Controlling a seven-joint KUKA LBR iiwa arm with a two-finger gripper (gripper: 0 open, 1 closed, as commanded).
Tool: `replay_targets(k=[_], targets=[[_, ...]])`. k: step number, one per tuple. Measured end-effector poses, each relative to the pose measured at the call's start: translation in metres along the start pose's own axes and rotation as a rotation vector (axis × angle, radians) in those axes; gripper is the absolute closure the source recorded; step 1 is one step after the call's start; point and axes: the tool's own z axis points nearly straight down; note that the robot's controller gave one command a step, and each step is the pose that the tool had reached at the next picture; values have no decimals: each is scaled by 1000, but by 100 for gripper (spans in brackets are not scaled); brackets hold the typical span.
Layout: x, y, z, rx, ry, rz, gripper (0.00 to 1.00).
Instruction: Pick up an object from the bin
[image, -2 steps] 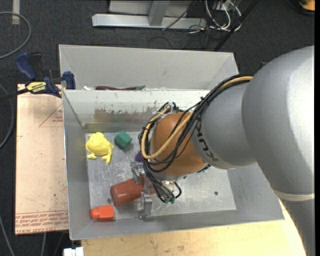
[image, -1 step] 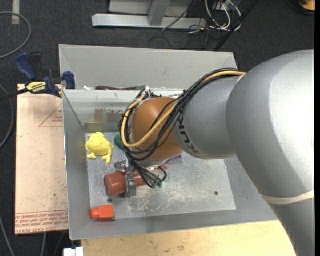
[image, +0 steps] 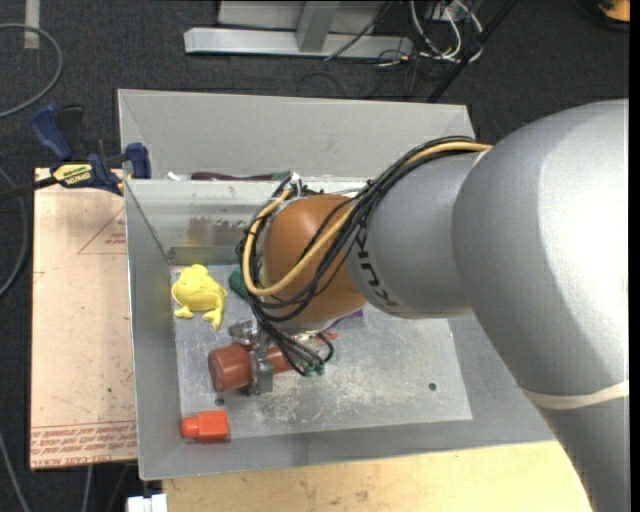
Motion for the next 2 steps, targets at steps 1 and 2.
replay_targets(k=[1,2], targets=[[0,8,0,2,-1,-72,100],[-7,-6,-176,-1,-12,39,100]])
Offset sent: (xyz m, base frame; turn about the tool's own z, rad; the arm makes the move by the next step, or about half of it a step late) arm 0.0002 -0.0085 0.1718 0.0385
